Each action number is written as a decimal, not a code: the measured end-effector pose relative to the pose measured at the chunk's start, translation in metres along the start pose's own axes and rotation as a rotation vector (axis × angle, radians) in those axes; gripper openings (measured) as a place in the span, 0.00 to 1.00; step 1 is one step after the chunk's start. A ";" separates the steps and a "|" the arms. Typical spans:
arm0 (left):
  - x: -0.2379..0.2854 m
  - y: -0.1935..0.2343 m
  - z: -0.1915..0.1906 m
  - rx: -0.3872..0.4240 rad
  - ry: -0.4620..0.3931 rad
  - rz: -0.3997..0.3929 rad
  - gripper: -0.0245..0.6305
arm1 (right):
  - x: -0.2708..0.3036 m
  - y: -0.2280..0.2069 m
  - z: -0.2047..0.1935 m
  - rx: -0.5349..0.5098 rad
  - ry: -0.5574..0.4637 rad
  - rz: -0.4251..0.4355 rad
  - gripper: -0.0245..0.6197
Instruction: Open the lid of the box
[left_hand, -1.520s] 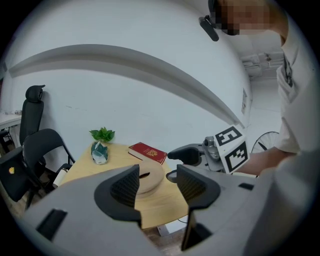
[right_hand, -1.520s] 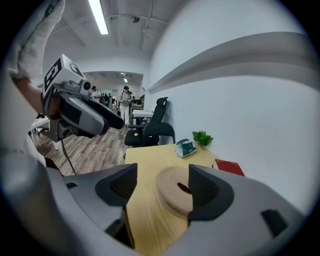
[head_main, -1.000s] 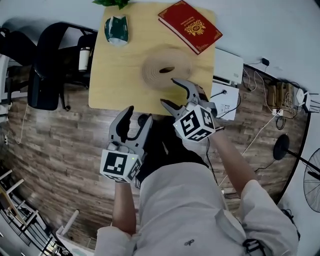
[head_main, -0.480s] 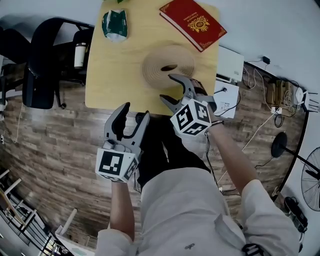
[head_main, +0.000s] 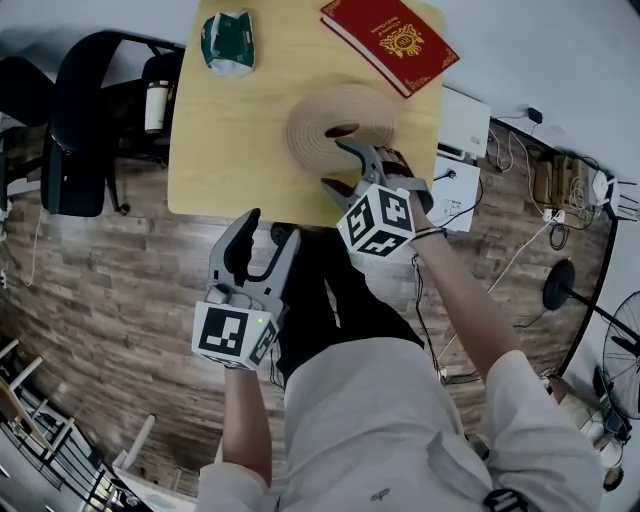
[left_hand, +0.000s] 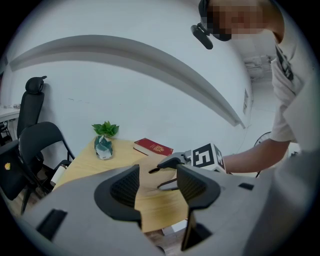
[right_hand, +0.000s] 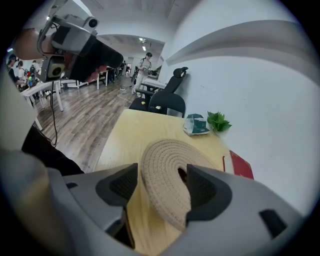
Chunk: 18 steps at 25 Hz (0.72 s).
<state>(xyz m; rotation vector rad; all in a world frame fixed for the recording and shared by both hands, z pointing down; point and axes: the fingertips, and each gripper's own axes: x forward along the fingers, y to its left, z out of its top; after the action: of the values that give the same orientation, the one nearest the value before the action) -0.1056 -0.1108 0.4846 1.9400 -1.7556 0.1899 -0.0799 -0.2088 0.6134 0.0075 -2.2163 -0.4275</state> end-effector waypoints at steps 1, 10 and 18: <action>0.000 -0.001 -0.001 -0.001 0.003 -0.003 0.36 | 0.002 0.000 -0.001 -0.004 0.008 0.000 0.50; 0.002 -0.002 -0.003 -0.002 0.010 -0.008 0.36 | 0.016 0.000 -0.010 -0.047 0.057 -0.006 0.50; 0.001 -0.001 -0.005 -0.005 0.011 0.002 0.36 | 0.024 0.004 -0.016 -0.066 0.085 0.012 0.48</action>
<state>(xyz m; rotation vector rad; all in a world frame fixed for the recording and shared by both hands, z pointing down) -0.1035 -0.1092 0.4888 1.9302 -1.7488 0.1964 -0.0823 -0.2135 0.6425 -0.0225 -2.1163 -0.4853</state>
